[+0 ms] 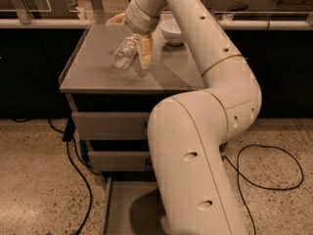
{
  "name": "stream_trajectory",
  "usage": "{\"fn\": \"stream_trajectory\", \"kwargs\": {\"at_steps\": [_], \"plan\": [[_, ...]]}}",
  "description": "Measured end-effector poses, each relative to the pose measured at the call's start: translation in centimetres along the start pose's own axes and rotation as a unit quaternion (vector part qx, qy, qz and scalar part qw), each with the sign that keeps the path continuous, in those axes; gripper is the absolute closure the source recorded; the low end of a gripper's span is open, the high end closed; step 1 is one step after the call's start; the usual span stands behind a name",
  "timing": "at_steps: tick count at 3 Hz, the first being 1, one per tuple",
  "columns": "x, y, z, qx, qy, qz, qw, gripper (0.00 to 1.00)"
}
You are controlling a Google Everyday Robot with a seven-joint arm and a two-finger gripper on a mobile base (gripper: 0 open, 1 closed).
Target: Place water bottle into bottom drawer
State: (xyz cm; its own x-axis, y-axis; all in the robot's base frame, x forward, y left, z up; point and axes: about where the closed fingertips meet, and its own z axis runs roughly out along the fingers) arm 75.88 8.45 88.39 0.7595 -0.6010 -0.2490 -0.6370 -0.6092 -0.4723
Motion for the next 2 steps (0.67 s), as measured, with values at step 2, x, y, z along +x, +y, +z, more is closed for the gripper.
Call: {"fn": "stream_trajectory", "kwargs": {"at_steps": [2], "plan": [[4.0, 1.7, -0.3, 0.014, 0.010, -0.055, 0.9984, 0.00]]}}
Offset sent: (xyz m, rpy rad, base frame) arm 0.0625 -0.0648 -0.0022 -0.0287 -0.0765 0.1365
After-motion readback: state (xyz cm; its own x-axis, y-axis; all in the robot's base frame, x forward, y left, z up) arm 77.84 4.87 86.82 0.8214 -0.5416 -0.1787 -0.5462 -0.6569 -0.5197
